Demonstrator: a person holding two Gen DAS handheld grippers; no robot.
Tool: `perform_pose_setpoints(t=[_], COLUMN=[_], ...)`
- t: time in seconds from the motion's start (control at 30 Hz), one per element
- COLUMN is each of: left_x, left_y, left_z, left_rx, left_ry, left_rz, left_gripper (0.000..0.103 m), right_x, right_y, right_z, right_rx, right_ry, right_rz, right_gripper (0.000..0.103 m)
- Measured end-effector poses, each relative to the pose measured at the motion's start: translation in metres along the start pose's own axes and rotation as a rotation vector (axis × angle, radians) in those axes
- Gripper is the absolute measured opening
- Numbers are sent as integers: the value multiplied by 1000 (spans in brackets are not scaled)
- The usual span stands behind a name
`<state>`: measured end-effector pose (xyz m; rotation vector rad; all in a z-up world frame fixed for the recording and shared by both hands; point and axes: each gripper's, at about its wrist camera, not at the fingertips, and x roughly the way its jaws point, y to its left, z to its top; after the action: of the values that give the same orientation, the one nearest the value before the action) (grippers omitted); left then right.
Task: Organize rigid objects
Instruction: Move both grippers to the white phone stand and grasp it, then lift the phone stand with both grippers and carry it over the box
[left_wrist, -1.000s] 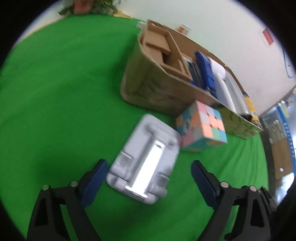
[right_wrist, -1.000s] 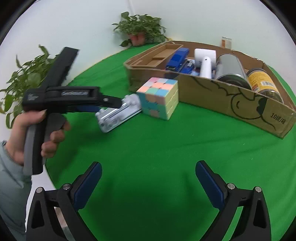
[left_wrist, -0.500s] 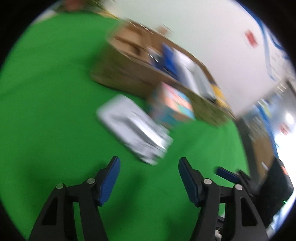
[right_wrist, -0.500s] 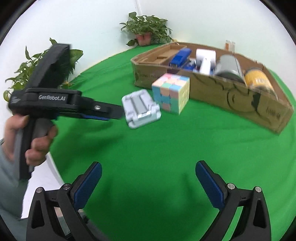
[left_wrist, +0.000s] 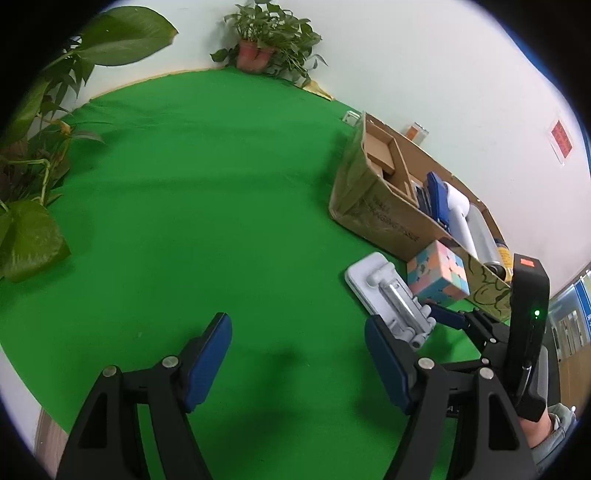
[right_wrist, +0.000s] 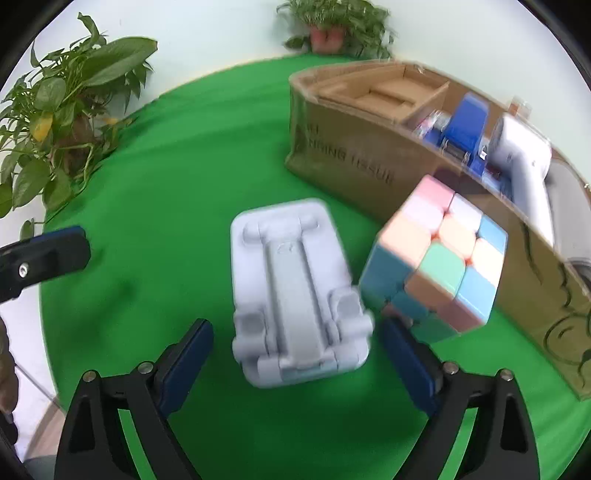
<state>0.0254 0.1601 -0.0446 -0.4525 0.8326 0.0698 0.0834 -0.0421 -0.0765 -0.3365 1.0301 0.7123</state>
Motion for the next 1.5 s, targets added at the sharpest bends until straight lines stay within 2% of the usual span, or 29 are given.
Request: perform_pose_setpoints(t=[0.1,0.17,0.37,0.5,0.53,0.57,0.6,0.63,0.7,0.77,0.87,0.93,1.1,1.13,1.23,1.3,1.4,1.43,1.47,1.5], left_x=[4,10,31,39,42,44,48,53,61,68,77,83,83,83,84,84,84,85,86,85], left_y=[-2,-4,-27,-73,-86,-95,-102,-107,-108,-108,-112,-114,-118,-117,-116,-116,-117,-118,-120,-119], left_z=[2,4,-10,-27,-33,-37,-41,-44,-47,-49,-52,-52,-55,-55,-56,-55,-53,-53,-54,-53], left_rx=[-10,-24,-52,63,102,127,144,146,125,116,115,80,72,68,56,57,70,78,91,97], left_ry=[8,37,199,308,341,370,402,431,470,484,508,511,497,495,488,484,475,476,484,474], left_rz=[-64,-114,-339,-494,-522,-535,-546,-554,-539,-513,-511,-527,-526,-527,-532,-525,-492,-479,-465,-451], left_gripper=[74,74,74,74,74,74,74,74,74,74,74,74,74,73,72,71,60,52,40,38], right_x=[-3,-7,-47,-76,-80,-84,-92,-98,-106,-103,-98,-89,-76,-77,-79,-84,-87,-86,-86,-86], right_y=[6,7,13,1,-1,-2,-2,-3,-2,-2,5,16,29,28,24,12,-5,-6,-5,-3], right_z=[-2,-7,-70,-113,-117,-120,-123,-125,-129,-128,-129,-127,-129,-128,-124,-121,-117,-116,-114,-114], right_rx=[-17,-9,70,207,238,260,264,256,243,240,222,197,208,214,245,339,483,500,505,505], right_ry=[-7,3,4,9,-3,-26,-86,-132,-203,-200,-204,-202,-165,-167,-157,-160,-159,-156,-157,-159], right_rz=[-35,-26,-70,-116,-87,-41,26,37,-51,-98,-97,-110,-203,-206,-179,-97,72,93,105,112], right_gripper=[65,64,64,67,69,76,84,88,96,96,95,91,65,66,65,65,65,65,65,65])
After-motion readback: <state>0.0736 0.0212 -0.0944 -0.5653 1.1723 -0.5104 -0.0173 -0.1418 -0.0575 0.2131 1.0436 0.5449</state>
